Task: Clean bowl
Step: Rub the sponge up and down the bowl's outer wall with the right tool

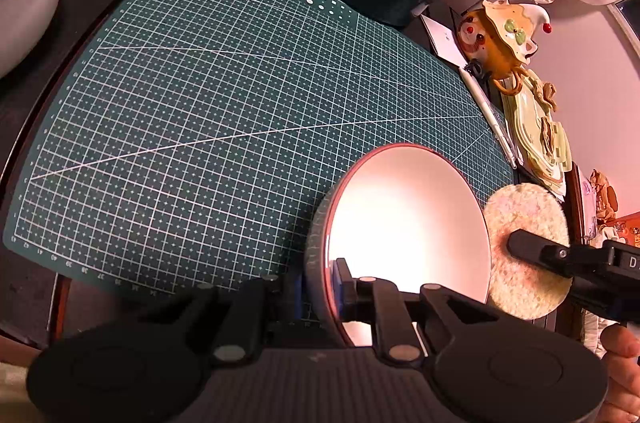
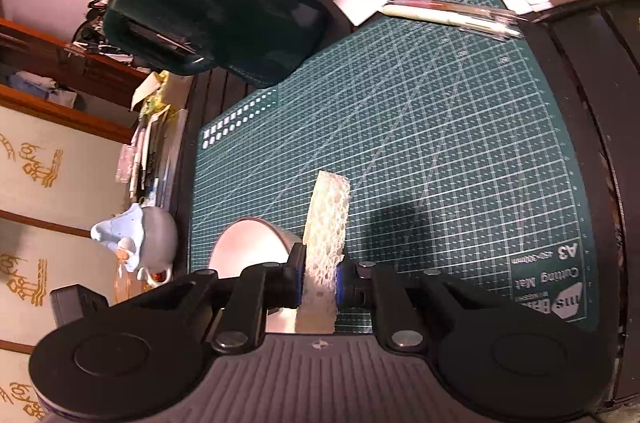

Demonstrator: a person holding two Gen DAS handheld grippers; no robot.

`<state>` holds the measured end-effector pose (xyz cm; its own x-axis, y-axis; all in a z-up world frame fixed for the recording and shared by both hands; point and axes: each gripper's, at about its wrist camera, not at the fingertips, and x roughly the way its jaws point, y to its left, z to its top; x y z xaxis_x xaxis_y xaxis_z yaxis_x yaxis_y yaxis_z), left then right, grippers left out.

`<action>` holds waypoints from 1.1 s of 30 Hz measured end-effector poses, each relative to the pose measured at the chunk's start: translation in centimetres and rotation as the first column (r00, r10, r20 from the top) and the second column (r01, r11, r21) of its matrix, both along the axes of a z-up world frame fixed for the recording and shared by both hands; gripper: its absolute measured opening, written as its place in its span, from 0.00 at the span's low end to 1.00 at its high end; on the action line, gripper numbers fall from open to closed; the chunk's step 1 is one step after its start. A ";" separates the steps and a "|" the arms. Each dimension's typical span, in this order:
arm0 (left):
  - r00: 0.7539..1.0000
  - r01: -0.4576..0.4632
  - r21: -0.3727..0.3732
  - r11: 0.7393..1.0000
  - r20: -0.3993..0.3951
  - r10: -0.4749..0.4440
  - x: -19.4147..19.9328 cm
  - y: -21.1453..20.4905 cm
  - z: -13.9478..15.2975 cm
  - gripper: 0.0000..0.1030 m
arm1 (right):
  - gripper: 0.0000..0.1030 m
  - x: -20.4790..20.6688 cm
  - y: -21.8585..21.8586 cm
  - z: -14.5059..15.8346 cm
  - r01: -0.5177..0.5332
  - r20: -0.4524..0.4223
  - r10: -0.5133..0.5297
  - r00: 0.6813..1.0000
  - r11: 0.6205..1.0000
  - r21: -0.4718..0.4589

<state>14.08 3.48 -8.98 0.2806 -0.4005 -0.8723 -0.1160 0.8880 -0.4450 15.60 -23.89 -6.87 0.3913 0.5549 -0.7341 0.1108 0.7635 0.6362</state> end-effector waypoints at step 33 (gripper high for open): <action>1.000 0.004 0.001 1.000 0.004 -0.004 -0.3 0.1 0.4 0.14 | 0.13 -0.5 -0.3 0.3 -0.011 0.013 0.011 1.000 0.999 0.041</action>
<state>13.81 3.55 -8.60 0.2822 -0.4005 -0.8718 -0.1106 0.8890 -0.4443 15.13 -24.17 -6.52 0.3946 0.5891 -0.7052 0.0940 0.7375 0.6687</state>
